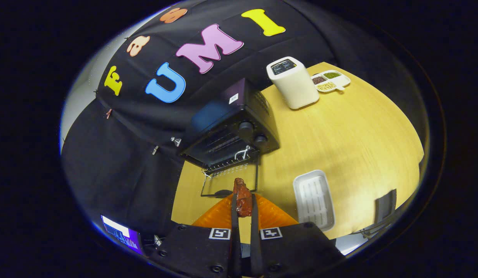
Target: Open the toaster oven, put the food inside, and close the toaster oven door.
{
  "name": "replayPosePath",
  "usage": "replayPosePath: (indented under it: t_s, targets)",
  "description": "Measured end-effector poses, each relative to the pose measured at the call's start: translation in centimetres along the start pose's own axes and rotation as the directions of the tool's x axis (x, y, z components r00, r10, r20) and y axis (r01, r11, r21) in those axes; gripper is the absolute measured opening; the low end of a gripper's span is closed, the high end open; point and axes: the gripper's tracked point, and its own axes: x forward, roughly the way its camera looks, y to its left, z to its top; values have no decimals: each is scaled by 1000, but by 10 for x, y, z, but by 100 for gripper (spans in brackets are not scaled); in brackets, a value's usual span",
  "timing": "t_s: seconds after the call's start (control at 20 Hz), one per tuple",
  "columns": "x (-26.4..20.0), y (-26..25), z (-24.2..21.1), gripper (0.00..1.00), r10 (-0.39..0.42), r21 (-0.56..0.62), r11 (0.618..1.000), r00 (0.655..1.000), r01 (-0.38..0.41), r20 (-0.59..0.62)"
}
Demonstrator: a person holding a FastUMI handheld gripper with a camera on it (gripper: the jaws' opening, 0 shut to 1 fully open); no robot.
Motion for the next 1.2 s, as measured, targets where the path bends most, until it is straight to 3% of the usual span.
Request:
replayPosePath:
  t_s: [0.4, 0.7, 1.2]
  targets:
    - [91, 78, -2, 13, 92, -9, 996, 991, -92, 95]
    - [159, 85, 9, 13, 72, 78, 993, 972, -91, 225]
    - [226, 88, 40, 13, 45, 121, 987, 912, -102, 407]
